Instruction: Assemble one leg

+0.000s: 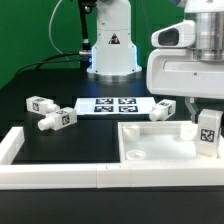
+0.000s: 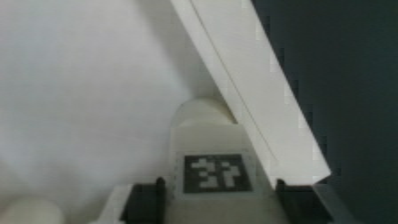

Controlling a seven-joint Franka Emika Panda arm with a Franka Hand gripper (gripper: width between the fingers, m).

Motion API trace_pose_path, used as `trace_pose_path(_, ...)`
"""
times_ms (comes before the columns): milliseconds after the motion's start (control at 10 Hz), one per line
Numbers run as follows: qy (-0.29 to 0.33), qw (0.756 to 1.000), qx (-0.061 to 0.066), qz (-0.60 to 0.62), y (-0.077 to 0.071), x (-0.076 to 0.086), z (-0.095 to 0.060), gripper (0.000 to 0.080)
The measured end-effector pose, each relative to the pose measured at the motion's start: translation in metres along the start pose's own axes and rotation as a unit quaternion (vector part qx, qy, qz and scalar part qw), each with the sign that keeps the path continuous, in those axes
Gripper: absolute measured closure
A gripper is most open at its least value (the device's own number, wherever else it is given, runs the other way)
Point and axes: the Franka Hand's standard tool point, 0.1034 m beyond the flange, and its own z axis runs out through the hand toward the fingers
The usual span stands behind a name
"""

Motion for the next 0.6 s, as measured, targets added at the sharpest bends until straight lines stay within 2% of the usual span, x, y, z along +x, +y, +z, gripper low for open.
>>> trace_pose_path(100,0.006,0.998,-0.007,0.06,-0.0015,-0.0024,0.0005,0.0514)
trace_pose_path(200,0.011,0.993,-0.008,0.119,-0.0027,-0.0042,0.0006,0.0514)
trace_pose_path(400,0.015,0.961,-0.01,0.275,-0.0038,-0.0067,0.0004,0.0514)
trace_pose_path(500,0.008,0.934,0.001,0.358,-0.0045,-0.0051,0.0009,0.0514)
trace_pose_path(600,0.005,0.895,0.024,0.446,-0.0062,0.0002,0.0009,0.0514)
